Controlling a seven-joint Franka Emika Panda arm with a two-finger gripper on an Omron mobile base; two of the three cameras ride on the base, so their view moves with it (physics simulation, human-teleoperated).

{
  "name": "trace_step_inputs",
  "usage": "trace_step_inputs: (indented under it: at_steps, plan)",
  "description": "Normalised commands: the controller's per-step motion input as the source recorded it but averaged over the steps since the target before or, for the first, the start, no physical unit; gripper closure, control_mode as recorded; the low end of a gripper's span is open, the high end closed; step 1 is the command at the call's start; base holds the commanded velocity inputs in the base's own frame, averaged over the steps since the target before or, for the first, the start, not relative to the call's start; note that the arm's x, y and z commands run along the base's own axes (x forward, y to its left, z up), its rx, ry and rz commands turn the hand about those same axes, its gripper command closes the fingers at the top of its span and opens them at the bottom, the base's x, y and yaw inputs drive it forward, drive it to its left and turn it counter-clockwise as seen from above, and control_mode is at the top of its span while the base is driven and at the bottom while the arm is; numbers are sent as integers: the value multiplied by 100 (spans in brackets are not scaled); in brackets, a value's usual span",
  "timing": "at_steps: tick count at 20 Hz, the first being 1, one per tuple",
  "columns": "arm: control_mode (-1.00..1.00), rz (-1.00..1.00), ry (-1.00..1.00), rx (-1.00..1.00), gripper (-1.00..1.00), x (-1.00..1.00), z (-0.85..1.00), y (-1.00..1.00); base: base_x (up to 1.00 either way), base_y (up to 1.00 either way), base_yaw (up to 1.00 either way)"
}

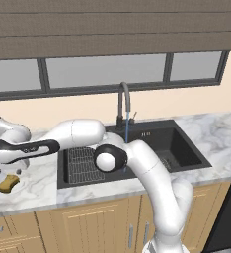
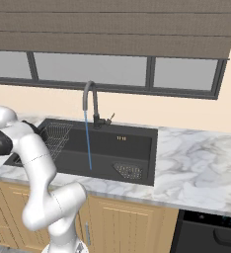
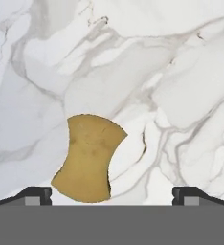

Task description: Soak the sponge with water for a few seconds and then drop it inside the sink.

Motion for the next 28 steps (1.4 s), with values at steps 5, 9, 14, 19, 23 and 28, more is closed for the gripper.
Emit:
trace_step_inputs:
  at_steps: [5, 9, 14, 19, 23, 28]
  plan:
    - [-100, -9, 0, 17, -100, 12, -5, 0, 0, 0, 0]
    - [-100, -6, 0, 14, -100, 4, -25, 0, 0, 0, 0]
    - [-100, -1, 0, 2, -100, 0, -7, 0, 0, 0, 0]
    - [-100, 0, 0, 0, -100, 0, -14, 0, 0, 0, 0]
    - [-100, 0, 0, 0, -100, 0, -23, 0, 0, 0, 0]
    - [-100, 0, 0, 0, -100, 0, -4, 11, 0, 0, 0]
